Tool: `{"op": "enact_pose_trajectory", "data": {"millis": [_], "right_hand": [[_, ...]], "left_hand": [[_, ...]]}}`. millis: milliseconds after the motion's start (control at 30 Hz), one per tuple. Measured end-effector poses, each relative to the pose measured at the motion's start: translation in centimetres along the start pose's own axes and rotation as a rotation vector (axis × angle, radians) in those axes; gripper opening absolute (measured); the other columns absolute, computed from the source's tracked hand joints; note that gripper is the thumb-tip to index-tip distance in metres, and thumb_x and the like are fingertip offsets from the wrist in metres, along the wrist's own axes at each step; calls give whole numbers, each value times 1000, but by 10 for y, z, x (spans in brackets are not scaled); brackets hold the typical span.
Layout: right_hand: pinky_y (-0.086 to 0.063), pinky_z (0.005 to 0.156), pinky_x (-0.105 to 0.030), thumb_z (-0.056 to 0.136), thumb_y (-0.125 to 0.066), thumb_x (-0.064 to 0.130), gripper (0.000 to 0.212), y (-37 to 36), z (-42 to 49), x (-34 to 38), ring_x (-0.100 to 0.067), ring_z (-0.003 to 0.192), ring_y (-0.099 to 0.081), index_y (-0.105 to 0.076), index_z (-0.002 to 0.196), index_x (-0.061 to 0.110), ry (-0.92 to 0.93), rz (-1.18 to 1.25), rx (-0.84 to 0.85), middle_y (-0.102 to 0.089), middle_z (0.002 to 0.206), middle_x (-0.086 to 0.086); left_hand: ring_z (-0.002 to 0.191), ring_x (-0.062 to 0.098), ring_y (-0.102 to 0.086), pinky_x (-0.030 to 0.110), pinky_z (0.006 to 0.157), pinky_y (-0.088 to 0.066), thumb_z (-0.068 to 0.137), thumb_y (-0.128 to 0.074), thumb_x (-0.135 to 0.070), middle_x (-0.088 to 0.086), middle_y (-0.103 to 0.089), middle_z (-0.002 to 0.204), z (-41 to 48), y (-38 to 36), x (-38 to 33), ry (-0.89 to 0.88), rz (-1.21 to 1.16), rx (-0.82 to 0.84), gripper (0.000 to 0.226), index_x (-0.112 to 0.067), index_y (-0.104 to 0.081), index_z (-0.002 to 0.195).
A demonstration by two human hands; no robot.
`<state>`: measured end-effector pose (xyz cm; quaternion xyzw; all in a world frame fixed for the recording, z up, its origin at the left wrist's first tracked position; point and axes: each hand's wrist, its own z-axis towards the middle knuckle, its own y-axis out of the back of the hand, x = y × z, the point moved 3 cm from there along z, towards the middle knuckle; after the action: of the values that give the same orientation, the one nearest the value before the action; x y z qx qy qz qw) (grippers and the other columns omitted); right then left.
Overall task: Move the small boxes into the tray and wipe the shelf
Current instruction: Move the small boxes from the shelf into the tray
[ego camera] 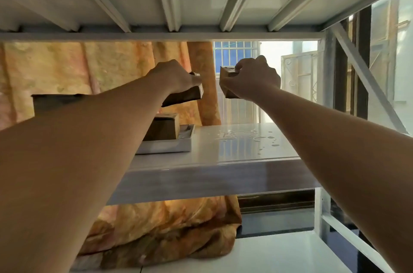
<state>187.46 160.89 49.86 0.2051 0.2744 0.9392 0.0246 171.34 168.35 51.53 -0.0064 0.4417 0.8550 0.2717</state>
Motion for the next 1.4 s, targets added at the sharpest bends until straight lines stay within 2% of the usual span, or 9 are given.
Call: {"op": "enact_pose_trajectory", "data": {"millis": [133, 300, 533, 700, 800, 1000, 1200, 1300, 1400], "right_hand": [[-49, 77, -33, 68, -60, 55, 53, -12, -6, 35, -24, 92, -59, -62, 109, 21, 21, 58, 52, -51, 124, -4], [-49, 73, -30, 63, -57, 66, 63, -24, -14, 79, -22, 86, -59, -66, 103, 18, 102, 108, 100, -61, 106, -2], [-51, 73, -32, 66, -53, 68, 63, -49, -18, 117, -23, 86, -62, -65, 101, 18, 108, 119, 168, -65, 99, -3], [-49, 66, -30, 71, -56, 70, 58, -59, -21, 130, -21, 78, -63, -65, 91, 15, 122, 114, 202, -65, 83, -1], [-49, 68, -31, 72, -55, 71, 58, -64, -23, 134, -21, 79, -63, -64, 90, 16, 123, 104, 218, -64, 82, -1], [-47, 65, -30, 72, -55, 69, 57, -75, -28, 138, -22, 83, -62, -64, 94, 17, 106, 95, 221, -64, 95, -3], [-46, 70, -32, 71, -52, 73, 67, -85, -32, 139, -25, 94, -61, -63, 110, 19, 67, 63, 204, -61, 113, -5], [-50, 73, -33, 70, -53, 72, 67, -87, -34, 139, -25, 95, -61, -63, 111, 20, 58, 69, 211, -59, 119, -5], [-48, 71, -32, 70, -53, 71, 68, -87, -38, 140, -26, 97, -61, -62, 116, 21, 50, 71, 231, -52, 129, -5]], "left_hand": [[97, 33, -59, 33, 71, -41, 80, -53, -64, 19, -60, 112, 2, 12, 33, 36, 10, 24, 76, -3, -50, 124], [76, 27, -54, 30, 60, -37, 76, -54, -68, 10, -52, 81, 1, 26, 60, 13, 57, -13, 71, -3, -58, 105], [79, 26, -52, 31, 59, -35, 79, -52, -65, 9, -52, 83, -5, 37, 92, -4, 184, -48, 66, -3, -59, 101], [105, 31, -55, 53, 102, -27, 78, -43, -72, 6, -56, 96, -10, 38, 111, 74, 216, -83, 64, -13, -56, 99], [109, 31, -54, 58, 107, -19, 77, -37, -76, 6, -61, 102, -12, 35, 121, 89, 279, -72, 74, -12, -59, 106], [101, 31, -57, 38, 78, -44, 76, -45, -70, 8, -63, 109, -18, 25, 134, -6, 183, -131, 66, -13, -60, 107], [88, 28, -57, 32, 64, -37, 78, -36, -75, 7, -64, 89, -28, 22, 134, -30, 361, -138, 66, -13, -58, 81], [82, 24, -57, 31, 63, -37, 74, -36, -80, 4, -61, 85, -30, 26, 137, -44, 379, -83, 75, -14, -64, 97], [113, 27, -56, 34, 75, -41, 71, -38, -83, 7, -57, 129, -32, 28, 140, -100, 419, 3, 90, -23, -41, 138]]}}
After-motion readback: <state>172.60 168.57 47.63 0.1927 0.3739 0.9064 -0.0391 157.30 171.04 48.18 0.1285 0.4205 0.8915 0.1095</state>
